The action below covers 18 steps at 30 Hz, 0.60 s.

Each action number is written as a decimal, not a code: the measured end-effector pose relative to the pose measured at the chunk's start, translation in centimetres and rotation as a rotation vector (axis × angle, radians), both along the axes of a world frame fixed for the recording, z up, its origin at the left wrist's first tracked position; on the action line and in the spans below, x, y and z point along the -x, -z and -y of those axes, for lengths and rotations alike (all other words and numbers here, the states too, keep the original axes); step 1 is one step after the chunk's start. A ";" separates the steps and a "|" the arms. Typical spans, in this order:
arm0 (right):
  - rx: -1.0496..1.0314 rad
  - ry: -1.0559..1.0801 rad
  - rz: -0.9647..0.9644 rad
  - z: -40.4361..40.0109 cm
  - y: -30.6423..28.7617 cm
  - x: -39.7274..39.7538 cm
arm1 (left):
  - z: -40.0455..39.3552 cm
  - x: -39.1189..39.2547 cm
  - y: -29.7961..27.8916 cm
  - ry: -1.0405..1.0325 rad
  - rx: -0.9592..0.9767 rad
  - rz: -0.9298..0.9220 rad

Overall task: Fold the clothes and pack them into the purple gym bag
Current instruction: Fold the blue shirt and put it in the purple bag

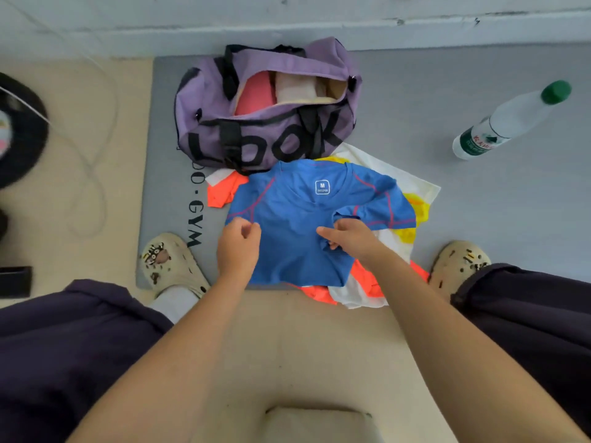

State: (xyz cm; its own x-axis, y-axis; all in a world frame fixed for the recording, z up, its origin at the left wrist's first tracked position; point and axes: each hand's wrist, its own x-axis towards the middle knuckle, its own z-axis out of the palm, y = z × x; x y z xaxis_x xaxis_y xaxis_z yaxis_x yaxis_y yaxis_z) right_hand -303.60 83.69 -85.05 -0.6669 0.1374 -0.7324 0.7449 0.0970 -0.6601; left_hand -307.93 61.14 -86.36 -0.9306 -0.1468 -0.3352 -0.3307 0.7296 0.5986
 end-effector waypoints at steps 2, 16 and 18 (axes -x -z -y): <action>-0.039 0.016 -0.007 0.8 1.2 -0.3 | 3.0 -0.9 1.2 -0.104 -0.026 0.256; -0.058 0.067 0.011 1.0 4.1 -0.5 | 5.3 -4.8 2.7 -0.289 -0.594 0.832; -0.050 0.065 0.015 0.9 4.2 -0.5 | 5.5 -4.9 2.6 -0.258 -0.655 0.889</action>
State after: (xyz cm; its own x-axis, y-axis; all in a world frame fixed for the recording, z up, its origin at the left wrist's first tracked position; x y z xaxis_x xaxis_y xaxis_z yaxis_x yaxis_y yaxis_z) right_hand -303.08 82.77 -89.26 -0.6447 0.2162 -0.7332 0.7602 0.0808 -0.6447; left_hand -303.05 55.59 -88.92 -0.2916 0.1468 -0.9452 -0.9244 0.2107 0.3180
